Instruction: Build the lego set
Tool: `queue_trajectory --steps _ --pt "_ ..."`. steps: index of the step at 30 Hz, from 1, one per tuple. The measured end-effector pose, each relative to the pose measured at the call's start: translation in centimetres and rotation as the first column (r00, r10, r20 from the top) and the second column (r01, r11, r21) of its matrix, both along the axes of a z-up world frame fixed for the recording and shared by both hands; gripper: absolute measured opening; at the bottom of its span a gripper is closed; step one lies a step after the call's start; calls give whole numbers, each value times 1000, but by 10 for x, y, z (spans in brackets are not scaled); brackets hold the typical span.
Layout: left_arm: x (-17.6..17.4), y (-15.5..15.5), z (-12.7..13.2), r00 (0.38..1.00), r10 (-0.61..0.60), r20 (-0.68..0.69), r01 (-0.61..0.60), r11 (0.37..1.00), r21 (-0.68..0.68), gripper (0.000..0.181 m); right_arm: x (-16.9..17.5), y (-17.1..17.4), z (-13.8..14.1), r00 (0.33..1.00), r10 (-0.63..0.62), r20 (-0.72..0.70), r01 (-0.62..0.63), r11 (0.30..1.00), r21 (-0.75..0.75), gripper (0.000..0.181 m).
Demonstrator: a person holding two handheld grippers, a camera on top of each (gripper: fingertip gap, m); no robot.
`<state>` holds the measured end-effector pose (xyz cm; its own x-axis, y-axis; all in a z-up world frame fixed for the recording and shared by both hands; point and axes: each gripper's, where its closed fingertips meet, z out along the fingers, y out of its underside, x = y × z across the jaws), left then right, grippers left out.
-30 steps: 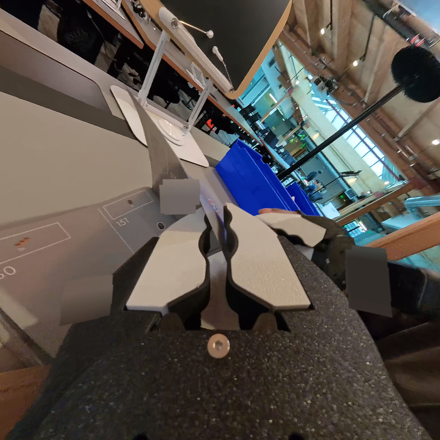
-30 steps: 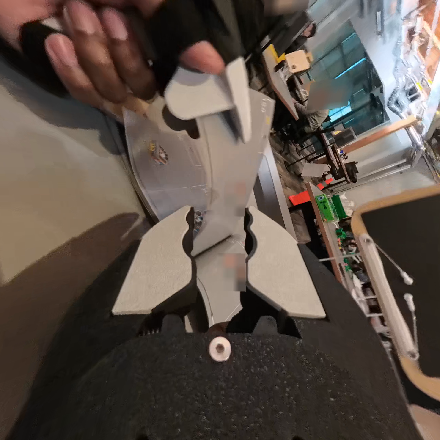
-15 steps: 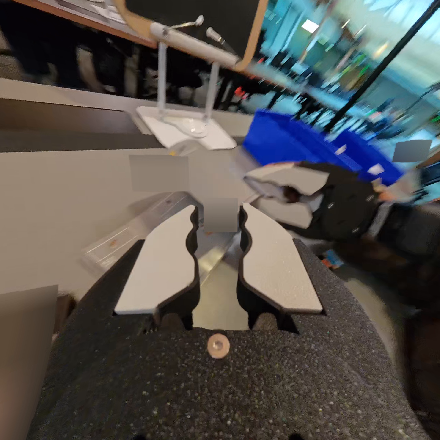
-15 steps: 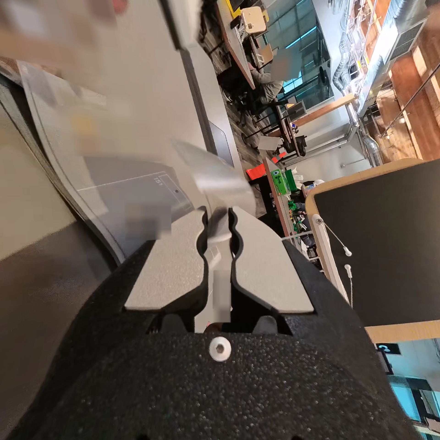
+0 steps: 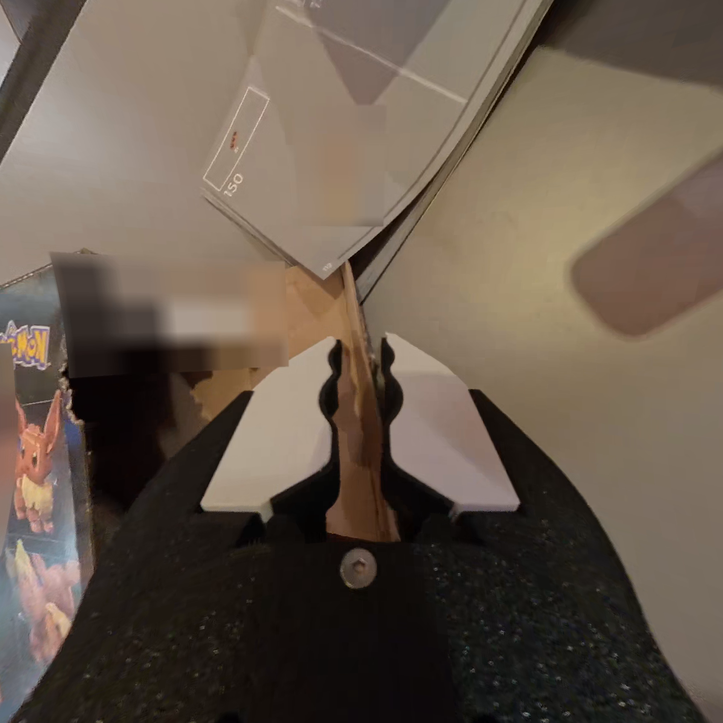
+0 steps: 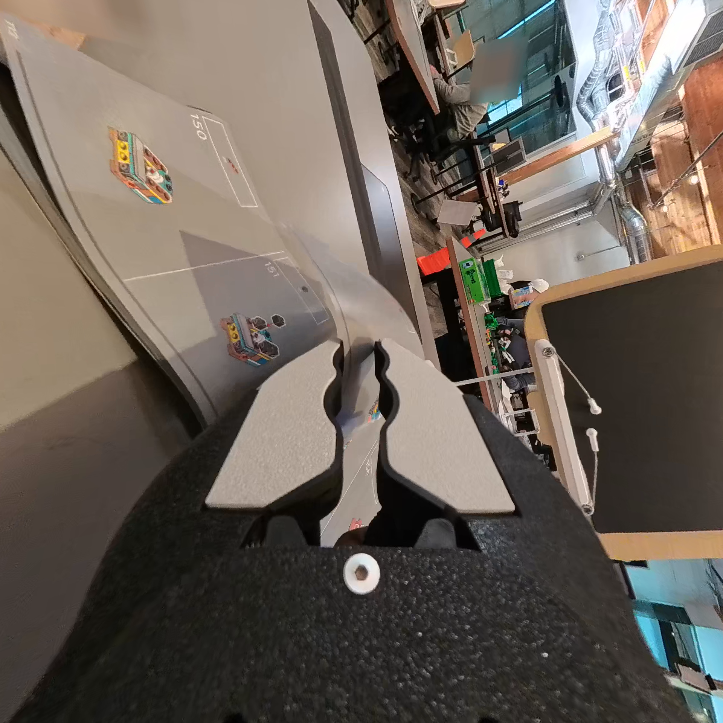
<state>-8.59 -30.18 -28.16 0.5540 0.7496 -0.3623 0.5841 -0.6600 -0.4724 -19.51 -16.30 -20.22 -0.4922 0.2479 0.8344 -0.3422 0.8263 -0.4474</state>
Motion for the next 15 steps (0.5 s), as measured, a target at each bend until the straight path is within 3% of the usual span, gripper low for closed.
queue_trajectory --steps 5,15 --pt "-1 -6 1 1000 11 -12 -11 1000 -20 6 -3 1 -6 1000 -4 13 4 1000 11 13" --pt "4 -40 38 986 128 -109 -126 992 19 2 0 -3 -7 1000 22 18 -23 999 22 13"
